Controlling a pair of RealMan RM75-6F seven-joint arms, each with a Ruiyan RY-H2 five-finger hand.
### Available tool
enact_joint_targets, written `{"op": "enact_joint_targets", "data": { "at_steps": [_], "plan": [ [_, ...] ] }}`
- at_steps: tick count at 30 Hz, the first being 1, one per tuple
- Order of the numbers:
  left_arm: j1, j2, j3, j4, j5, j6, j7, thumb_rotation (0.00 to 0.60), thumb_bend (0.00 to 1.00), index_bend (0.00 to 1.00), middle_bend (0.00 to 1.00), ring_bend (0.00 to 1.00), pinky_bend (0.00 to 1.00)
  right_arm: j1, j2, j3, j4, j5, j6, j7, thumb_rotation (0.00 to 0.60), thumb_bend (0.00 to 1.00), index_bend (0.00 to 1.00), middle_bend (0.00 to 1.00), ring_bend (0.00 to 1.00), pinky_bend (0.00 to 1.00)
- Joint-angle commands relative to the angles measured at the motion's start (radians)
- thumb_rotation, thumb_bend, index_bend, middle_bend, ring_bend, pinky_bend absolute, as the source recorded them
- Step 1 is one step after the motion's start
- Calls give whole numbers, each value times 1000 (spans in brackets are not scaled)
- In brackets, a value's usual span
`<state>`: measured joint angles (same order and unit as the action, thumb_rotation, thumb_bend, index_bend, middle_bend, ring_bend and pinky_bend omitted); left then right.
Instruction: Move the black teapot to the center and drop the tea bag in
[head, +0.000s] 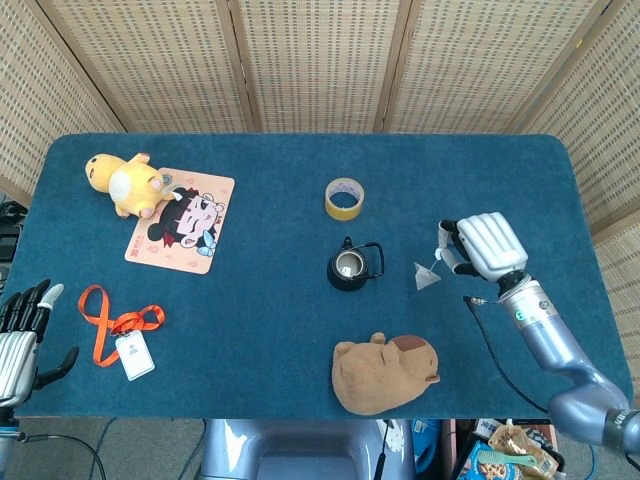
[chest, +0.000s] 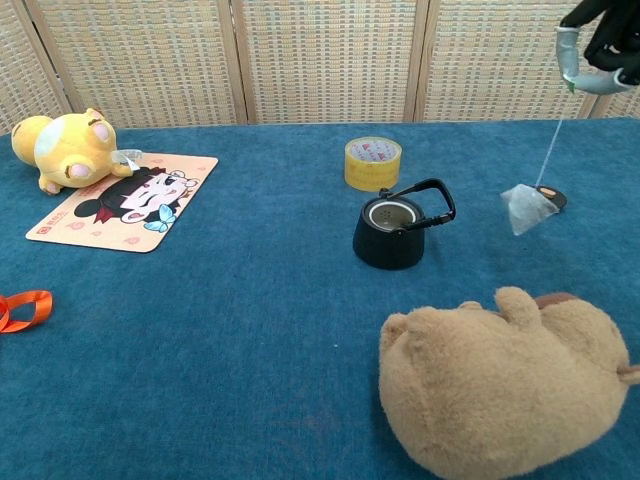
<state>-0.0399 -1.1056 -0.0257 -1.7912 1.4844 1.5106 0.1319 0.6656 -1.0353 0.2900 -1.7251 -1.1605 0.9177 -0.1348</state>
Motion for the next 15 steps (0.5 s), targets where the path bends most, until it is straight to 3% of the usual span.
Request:
{"op": "enact_joint_targets", "data": {
  "at_steps": [1,15],
  "plan": [
    [0,-2,0,2,-1,-1,-2,600,340,0,0,0,0,19,12,13,-18,20,-19,0,600,700,728,946,994,988],
    [7,-9,6,27,-6,-2,-26,600,339,0,0,0,0,129,17,46,-57,112,-99,-35,600,701,734,946,994,988]
  ]
}}
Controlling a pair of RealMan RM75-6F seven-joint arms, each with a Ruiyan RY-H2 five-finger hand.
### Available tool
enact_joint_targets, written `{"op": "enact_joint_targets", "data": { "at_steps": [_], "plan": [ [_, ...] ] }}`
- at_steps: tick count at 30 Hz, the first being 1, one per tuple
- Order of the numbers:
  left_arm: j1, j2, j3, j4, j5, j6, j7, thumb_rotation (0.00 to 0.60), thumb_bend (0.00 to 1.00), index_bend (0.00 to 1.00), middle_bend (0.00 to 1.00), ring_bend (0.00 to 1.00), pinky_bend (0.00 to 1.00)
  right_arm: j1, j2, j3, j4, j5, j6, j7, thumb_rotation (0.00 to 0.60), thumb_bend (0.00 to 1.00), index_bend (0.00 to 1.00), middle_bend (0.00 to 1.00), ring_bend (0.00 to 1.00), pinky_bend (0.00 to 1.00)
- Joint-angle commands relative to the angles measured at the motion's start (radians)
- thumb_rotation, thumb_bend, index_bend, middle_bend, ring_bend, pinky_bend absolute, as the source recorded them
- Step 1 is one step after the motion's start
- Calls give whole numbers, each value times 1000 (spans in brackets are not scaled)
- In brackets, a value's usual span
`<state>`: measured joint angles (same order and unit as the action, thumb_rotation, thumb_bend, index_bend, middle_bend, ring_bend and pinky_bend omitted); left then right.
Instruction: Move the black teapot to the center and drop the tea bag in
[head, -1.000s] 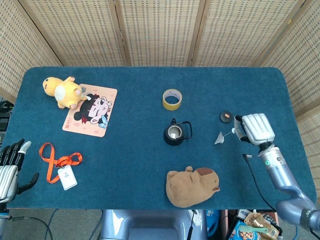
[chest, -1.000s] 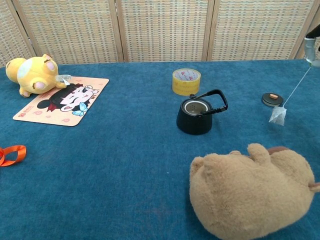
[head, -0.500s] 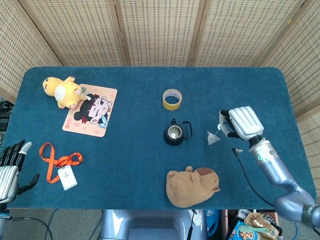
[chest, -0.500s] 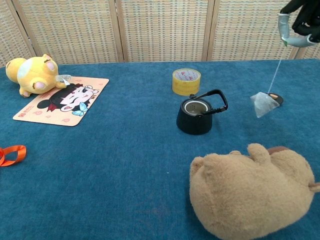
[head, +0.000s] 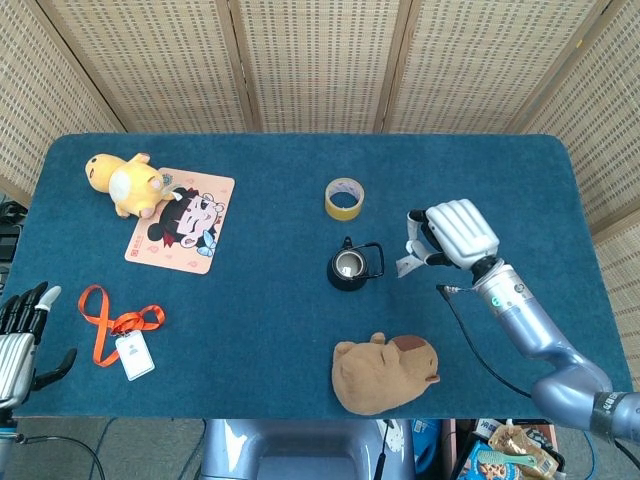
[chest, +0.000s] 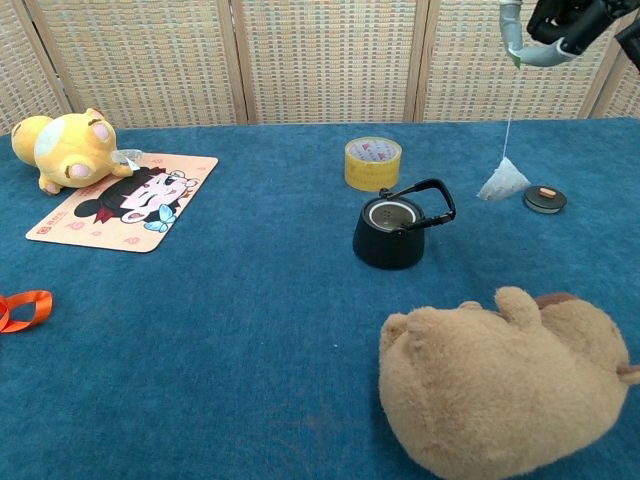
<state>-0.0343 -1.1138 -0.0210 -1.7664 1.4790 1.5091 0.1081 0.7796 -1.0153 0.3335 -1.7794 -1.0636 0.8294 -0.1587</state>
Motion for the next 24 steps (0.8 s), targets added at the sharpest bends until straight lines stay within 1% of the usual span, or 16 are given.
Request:
{"op": "enact_joint_targets", "data": {
  "at_steps": [1,6,16,24],
  "plan": [
    [2,-1,2,4,-1,0,-5,600,339,0,0,0,0,24,-5,3,-2,22,-15,-18,600,701,734,946,995,988],
    [12,3,6,18,-9,5,-22,600,339,0,0,0,0,68,-22,4,1,63,-31,-49,600,701,734,946,994,988],
    [27,-7,13,51,-13,9,-60,600,339,0,0,0,0,137,-65,-18,19,140,-48,-103,600,702,734,946,994,988],
    [39,-15,15,86,-28,8,-94,600,339,0,0,0,0,200,-125,-40,71,204,-66,-139,600,702,737,946,994,988]
  ]
}}
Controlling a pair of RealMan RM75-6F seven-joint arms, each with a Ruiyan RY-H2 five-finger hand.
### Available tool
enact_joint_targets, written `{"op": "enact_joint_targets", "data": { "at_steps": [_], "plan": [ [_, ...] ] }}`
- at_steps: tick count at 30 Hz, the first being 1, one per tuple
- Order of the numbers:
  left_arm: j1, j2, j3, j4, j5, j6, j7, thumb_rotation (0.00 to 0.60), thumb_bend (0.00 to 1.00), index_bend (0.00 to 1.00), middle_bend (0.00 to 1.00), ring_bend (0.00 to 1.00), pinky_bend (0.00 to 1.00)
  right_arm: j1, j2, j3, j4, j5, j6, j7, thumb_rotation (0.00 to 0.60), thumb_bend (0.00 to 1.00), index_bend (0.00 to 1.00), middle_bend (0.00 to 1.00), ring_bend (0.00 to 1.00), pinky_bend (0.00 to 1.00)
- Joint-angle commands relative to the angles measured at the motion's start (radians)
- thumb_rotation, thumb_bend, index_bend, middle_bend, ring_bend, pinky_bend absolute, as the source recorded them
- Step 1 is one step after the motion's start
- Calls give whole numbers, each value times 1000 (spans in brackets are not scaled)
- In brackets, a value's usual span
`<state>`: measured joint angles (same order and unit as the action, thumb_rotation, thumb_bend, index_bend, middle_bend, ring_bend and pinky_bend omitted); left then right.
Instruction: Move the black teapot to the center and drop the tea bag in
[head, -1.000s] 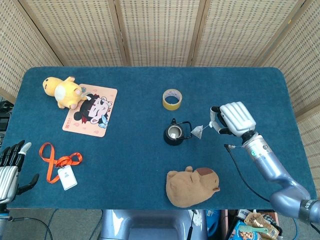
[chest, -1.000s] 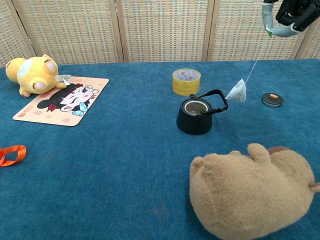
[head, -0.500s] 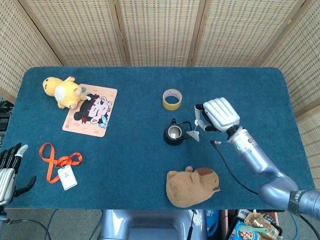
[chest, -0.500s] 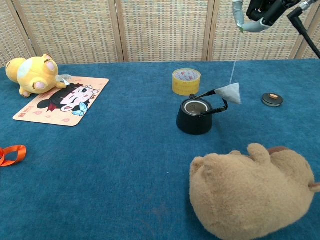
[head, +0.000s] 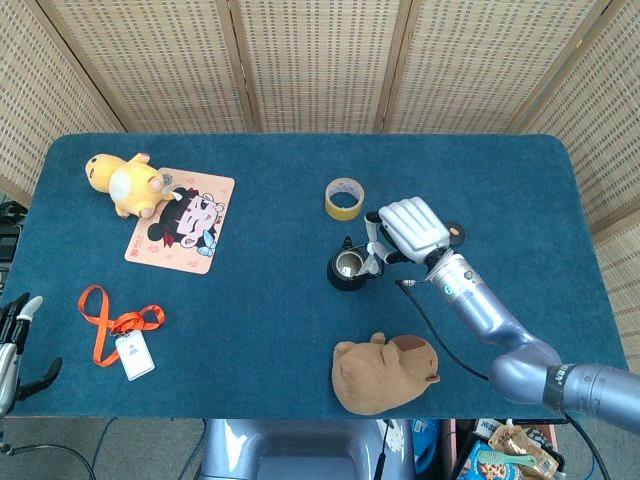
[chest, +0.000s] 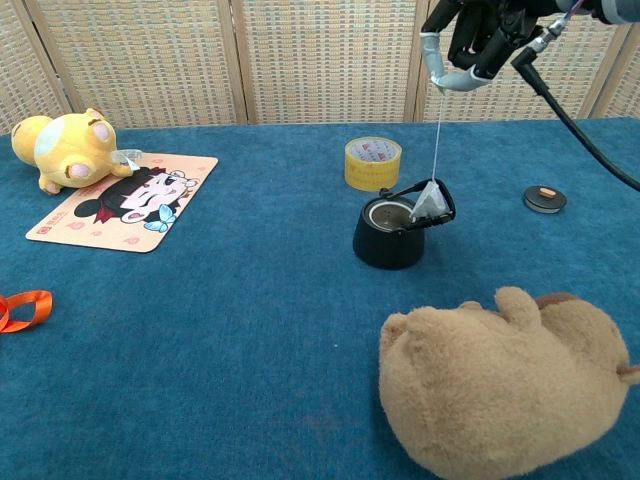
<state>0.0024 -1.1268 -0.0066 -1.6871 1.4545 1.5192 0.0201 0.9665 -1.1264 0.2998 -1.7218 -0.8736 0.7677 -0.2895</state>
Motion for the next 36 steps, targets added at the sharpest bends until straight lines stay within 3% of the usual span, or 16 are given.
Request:
{"op": "enact_joint_targets", "data": {
  "at_steps": [1,36],
  "plan": [
    [3,-3,1,9,-4,-2,-9,600,339,0,0,0,0,18,-18,-8,20,21,-5,-11,600,702,737,946,994,988],
    [26,-21,0,66,-27,-13,-62,600,339,0,0,0,0,123,-109,-61,153,136,-17,-42,600,702,740,946,995,988]
  ]
}}
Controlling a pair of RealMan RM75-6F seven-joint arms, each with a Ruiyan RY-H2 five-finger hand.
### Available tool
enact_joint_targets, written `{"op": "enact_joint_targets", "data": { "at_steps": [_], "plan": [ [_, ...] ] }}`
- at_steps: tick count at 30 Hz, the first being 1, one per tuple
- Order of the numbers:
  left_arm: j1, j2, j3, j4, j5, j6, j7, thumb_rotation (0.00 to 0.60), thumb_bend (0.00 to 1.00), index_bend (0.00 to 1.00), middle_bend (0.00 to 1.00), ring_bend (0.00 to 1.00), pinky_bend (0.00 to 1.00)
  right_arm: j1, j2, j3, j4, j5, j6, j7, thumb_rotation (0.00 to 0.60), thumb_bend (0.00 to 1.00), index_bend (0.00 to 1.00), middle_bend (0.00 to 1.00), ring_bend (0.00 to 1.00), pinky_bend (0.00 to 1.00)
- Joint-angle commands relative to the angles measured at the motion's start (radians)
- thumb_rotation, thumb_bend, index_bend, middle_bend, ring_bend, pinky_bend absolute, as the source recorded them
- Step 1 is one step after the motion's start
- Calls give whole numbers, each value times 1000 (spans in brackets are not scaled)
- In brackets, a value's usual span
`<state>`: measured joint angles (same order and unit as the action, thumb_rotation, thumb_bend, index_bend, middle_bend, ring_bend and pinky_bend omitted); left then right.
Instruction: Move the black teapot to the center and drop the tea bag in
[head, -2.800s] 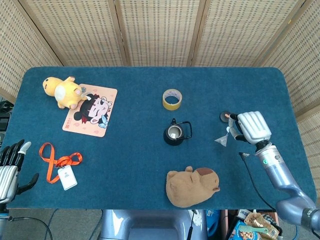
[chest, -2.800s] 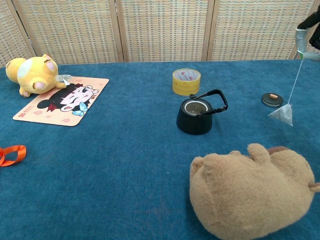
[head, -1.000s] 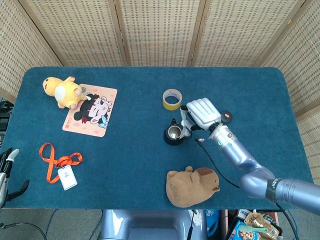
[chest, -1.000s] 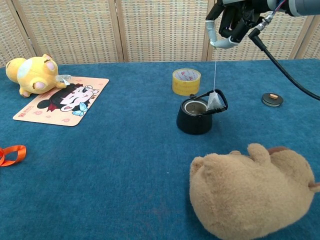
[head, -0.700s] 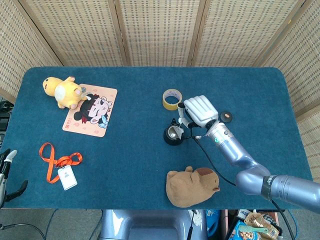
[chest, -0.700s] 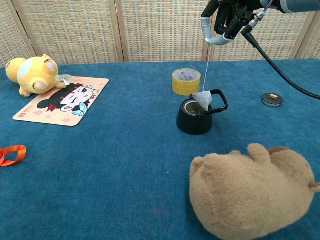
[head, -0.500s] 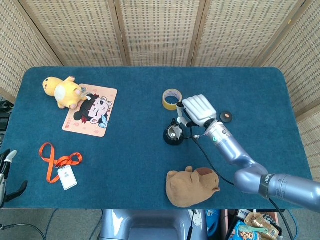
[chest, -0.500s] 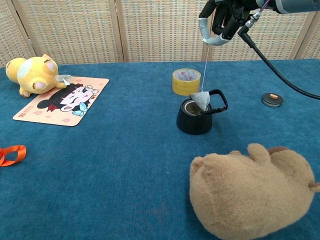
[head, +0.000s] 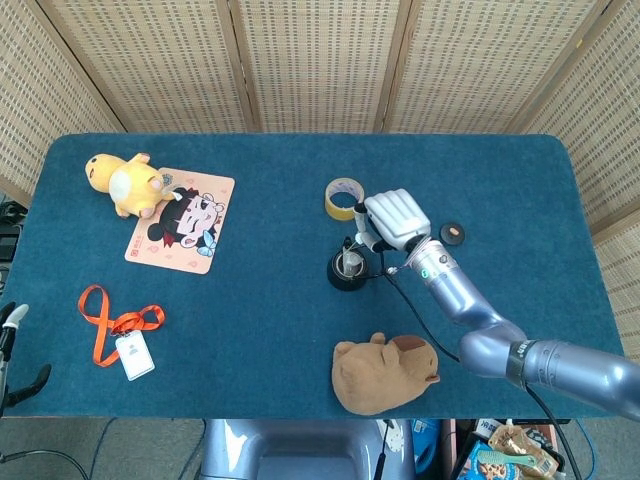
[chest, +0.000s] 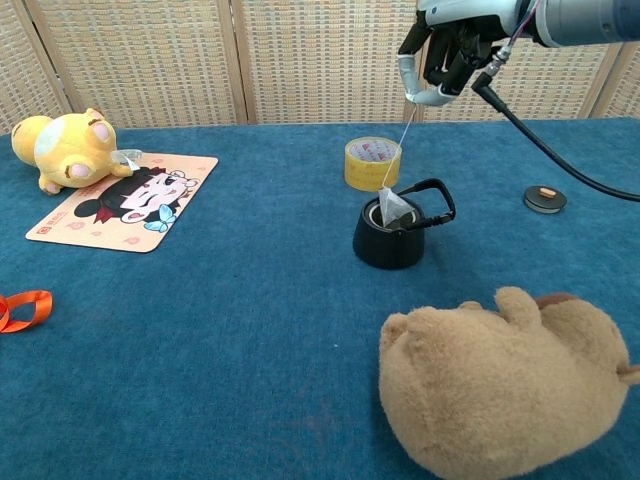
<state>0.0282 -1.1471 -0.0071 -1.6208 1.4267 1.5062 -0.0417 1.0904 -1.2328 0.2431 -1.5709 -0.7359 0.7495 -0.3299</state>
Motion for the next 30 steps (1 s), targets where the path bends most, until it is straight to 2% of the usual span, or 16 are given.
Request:
{"op": "enact_joint_targets", "data": {
  "at_steps": [1,7,11,20,27,30],
  "plan": [
    [0,-1,1,0,2,-1,0,600,339,0,0,0,0,-2,-3,-9,3,-4,3,-3,600,702,740,946,995,988],
    [-4,-2,1,-4,7,-7,5,600,339,0,0,0,0,-32,-11,-60,-11,-57,32,-24,600,701,740,946,994,988],
    [-7,1,1,-14,12,-9,17,600,338,0,0,0,0,-77,-24,-103,-27,-146,74,-21,600,701,740,946,994,988],
    [-10,8,1,-37,16,-12,41,600,339,0,0,0,0,-120,-41,-142,-43,-261,93,-11,600,701,740,946,995,988],
    [-11,10,2,-48,17,-12,55,600,339,0,0,0,0,-131,-63,-162,-43,-304,94,-34,600,701,739,937,994,988],
    [-10,13,3,-53,16,-13,60,600,339,0,0,0,0,-134,-72,-173,-43,-317,83,-46,600,701,691,926,995,988]
  ]
}}
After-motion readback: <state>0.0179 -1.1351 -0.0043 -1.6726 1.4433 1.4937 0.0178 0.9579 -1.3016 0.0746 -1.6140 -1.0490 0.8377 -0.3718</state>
